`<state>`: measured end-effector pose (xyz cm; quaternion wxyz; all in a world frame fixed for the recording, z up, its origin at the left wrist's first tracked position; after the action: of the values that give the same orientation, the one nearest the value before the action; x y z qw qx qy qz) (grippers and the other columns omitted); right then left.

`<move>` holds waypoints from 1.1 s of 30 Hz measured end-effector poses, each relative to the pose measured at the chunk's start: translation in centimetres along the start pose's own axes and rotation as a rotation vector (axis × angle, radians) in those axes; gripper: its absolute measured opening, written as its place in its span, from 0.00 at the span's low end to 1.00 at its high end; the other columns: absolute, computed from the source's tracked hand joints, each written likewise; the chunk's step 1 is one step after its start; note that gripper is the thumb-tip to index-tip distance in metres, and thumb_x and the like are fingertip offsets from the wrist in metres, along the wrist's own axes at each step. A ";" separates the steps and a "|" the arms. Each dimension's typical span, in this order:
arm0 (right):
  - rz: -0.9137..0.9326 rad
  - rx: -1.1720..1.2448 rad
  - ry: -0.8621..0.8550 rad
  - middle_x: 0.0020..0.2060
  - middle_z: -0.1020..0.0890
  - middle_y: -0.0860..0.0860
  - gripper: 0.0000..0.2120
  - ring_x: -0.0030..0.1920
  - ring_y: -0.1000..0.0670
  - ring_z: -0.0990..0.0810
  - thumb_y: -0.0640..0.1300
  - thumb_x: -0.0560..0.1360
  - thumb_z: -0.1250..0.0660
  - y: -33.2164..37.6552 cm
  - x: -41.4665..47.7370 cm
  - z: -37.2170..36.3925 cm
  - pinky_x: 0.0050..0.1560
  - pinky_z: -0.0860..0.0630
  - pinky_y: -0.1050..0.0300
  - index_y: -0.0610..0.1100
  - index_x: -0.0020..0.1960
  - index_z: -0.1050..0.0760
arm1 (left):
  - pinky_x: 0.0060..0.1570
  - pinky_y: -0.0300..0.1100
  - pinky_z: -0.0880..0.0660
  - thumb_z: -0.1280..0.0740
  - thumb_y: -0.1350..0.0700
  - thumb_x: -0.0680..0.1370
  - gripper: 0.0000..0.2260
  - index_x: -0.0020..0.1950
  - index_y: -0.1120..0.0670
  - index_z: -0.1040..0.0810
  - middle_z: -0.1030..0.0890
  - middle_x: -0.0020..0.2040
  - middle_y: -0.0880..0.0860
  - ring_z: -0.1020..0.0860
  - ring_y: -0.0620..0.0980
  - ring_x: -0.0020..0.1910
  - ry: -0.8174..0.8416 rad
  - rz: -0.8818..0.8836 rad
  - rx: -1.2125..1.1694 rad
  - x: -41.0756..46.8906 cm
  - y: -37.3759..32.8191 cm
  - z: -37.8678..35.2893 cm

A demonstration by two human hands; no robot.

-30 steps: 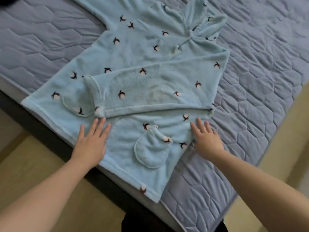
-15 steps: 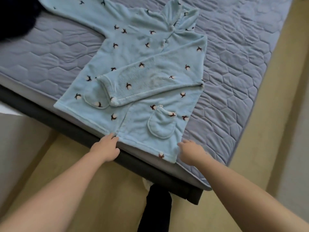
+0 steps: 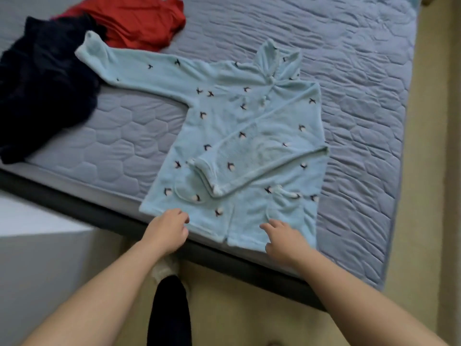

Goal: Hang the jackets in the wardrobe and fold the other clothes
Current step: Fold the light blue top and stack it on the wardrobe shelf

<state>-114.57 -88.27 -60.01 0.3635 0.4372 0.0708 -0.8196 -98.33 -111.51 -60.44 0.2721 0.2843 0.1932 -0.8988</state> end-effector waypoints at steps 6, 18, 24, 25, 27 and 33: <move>-0.002 0.049 -0.162 0.78 0.50 0.49 0.29 0.77 0.45 0.51 0.48 0.79 0.43 12.7 16.9 9.1 0.72 0.42 0.43 0.51 0.77 0.49 | 0.55 0.43 0.29 0.35 0.61 0.76 0.10 0.56 0.57 0.21 0.19 0.56 0.55 0.22 0.54 0.56 -0.233 0.172 -0.545 14.7 13.8 8.2; -0.204 0.111 -0.239 0.77 0.64 0.52 0.39 0.76 0.38 0.59 0.51 0.76 0.37 23.2 40.3 19.8 0.67 0.42 0.30 0.61 0.76 0.60 | 0.61 0.50 0.25 0.32 0.58 0.74 0.21 0.66 0.59 0.29 0.21 0.60 0.55 0.21 0.52 0.57 -0.894 0.492 -1.406 33.6 33.2 21.9; -0.168 0.089 -0.220 0.77 0.61 0.52 0.40 0.76 0.36 0.55 0.54 0.74 0.37 22.1 43.5 18.0 0.69 0.39 0.34 0.62 0.76 0.58 | 0.56 0.45 0.23 0.29 0.54 0.73 0.24 0.67 0.57 0.30 0.21 0.59 0.54 0.20 0.45 0.50 -0.795 0.433 -1.551 40.3 35.3 25.7; -0.149 0.102 -0.216 0.77 0.60 0.51 0.41 0.76 0.36 0.53 0.54 0.73 0.36 21.9 43.8 18.2 0.69 0.38 0.35 0.61 0.76 0.58 | 0.56 0.46 0.23 0.30 0.54 0.73 0.23 0.66 0.56 0.30 0.21 0.59 0.53 0.21 0.47 0.51 -0.803 0.483 -1.544 40.8 35.3 26.0; -0.101 0.132 -0.214 0.78 0.57 0.49 0.41 0.76 0.35 0.52 0.54 0.72 0.34 21.4 44.1 18.6 0.70 0.38 0.38 0.60 0.77 0.56 | 0.48 0.42 0.23 0.34 0.57 0.74 0.15 0.60 0.57 0.26 0.20 0.54 0.53 0.22 0.48 0.46 -0.931 0.533 -1.468 41.1 34.9 26.8; 0.006 0.818 -0.217 0.73 0.34 0.46 0.23 0.72 0.47 0.36 0.47 0.76 0.32 21.0 41.7 22.7 0.67 0.38 0.59 0.47 0.69 0.30 | 0.41 0.40 0.30 0.33 0.60 0.75 0.03 0.44 0.54 0.26 0.24 0.38 0.50 0.28 0.46 0.39 -0.959 -0.054 -1.071 37.4 25.1 26.8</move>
<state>-130.62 -135.60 -74.05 0.1677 0.4569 -0.3003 -0.8204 -119.97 -158.70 -67.89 0.4067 -0.3189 0.4737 -0.7131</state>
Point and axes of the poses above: each hand's wrist, its own x-axis towards the middle knuckle, its own z-axis out of the back of the hand, y = z × x, the point moved 2 cm from there along x, towards the middle knuckle
